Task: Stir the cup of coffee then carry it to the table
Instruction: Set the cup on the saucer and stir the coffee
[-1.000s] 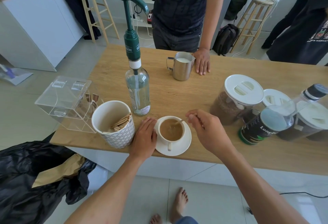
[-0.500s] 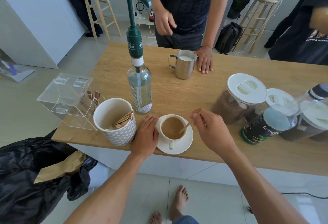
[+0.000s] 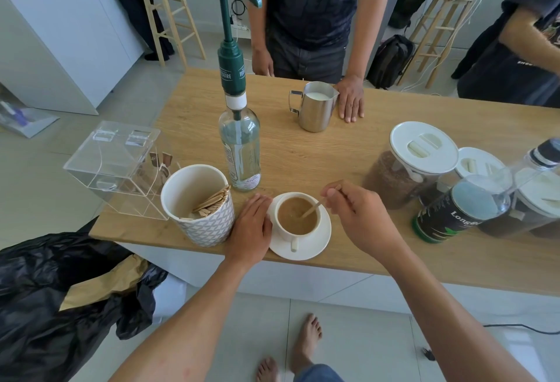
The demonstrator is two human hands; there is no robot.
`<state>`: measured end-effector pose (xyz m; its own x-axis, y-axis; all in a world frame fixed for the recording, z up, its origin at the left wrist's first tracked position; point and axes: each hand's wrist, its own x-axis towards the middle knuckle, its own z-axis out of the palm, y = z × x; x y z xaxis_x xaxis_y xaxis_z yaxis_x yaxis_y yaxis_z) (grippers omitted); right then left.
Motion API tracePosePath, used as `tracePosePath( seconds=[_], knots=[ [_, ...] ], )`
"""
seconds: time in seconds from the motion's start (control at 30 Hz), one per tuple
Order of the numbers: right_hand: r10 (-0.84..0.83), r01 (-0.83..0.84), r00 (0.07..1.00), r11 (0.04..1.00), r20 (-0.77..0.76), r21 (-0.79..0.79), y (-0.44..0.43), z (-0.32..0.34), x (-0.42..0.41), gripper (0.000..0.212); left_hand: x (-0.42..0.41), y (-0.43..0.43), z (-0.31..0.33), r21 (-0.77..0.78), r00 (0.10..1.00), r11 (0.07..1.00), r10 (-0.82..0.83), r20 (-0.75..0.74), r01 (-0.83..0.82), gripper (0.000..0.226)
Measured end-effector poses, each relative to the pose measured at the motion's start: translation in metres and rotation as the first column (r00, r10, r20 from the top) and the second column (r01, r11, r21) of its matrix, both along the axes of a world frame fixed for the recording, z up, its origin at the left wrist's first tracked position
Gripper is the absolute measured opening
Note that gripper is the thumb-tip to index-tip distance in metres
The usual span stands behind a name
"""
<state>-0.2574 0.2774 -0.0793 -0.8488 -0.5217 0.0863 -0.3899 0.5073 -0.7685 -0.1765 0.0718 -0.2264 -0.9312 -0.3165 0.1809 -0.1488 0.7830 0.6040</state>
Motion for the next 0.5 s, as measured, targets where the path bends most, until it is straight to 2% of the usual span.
tracePosePath(
  seconds=[0.13,0.33,0.43,0.5],
  knots=[
    [-0.059,0.059,0.998,0.998,-0.033,0.020,0.0048,-0.0018,-0.0037,0.019,-0.0005,0.0006,0.0000,0.005,1.000,1.000,-0.002,-0.004,0.002,0.041],
    [0.022,-0.023,0.999,0.999,0.026,0.032,0.0009,-0.0034,0.0025,0.024,-0.0005,0.0005,0.0006,0.008,1.000,1.000,-0.004,-0.004,0.004,0.041],
    [-0.058,0.059,0.997,0.998,-0.044,0.024,0.0029,-0.0012,-0.0011,0.022,0.0000,0.0009,0.0015,0.010,1.000,1.000,-0.003,-0.003,0.003,0.041],
    [-0.036,0.036,0.998,0.999,-0.045,0.008,0.0013,0.0009,-0.0005,0.019,0.0002,0.0008,0.0025,0.010,1.000,1.000,-0.005,-0.004,0.005,0.040]
  ],
)
